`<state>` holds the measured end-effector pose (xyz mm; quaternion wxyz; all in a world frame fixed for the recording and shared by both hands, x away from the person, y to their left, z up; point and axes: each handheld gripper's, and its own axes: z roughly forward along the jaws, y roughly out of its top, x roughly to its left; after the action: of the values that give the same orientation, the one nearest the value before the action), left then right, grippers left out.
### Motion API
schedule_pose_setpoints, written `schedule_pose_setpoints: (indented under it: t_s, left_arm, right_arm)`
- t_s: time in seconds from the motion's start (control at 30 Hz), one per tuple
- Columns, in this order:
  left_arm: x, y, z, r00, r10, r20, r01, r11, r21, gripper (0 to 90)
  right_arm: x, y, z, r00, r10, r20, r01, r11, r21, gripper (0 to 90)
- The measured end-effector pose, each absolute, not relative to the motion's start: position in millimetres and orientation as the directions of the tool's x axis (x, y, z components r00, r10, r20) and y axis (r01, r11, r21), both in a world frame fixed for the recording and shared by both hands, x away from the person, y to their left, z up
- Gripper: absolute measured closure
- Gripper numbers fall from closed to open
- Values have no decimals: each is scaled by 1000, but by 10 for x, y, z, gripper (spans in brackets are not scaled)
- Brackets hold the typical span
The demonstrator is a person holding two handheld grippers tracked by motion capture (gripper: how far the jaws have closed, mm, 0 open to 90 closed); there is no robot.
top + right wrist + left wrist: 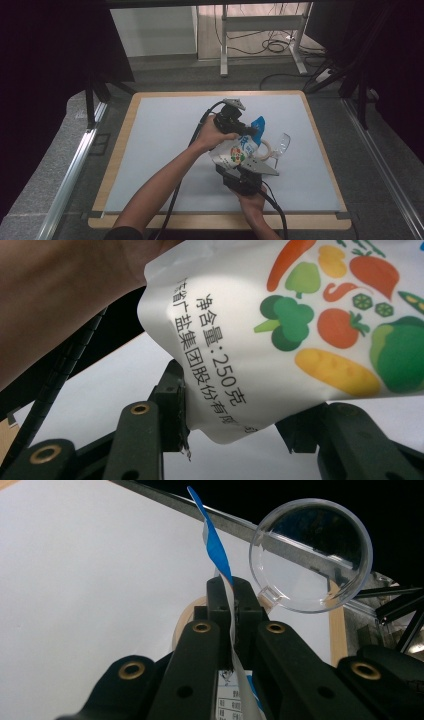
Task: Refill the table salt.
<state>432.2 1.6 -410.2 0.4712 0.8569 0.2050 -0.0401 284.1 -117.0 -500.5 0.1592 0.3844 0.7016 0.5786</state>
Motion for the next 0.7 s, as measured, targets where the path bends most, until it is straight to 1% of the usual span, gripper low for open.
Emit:
schedule_pose_setpoints:
  t_s: [0.7]
  left_arm:
    - [4357,-39,-4101,912,310,-270,395,-479,784,897]
  right_arm:
    - [2845,-1154,-4973,-634,731,253,367,-4,930,543]
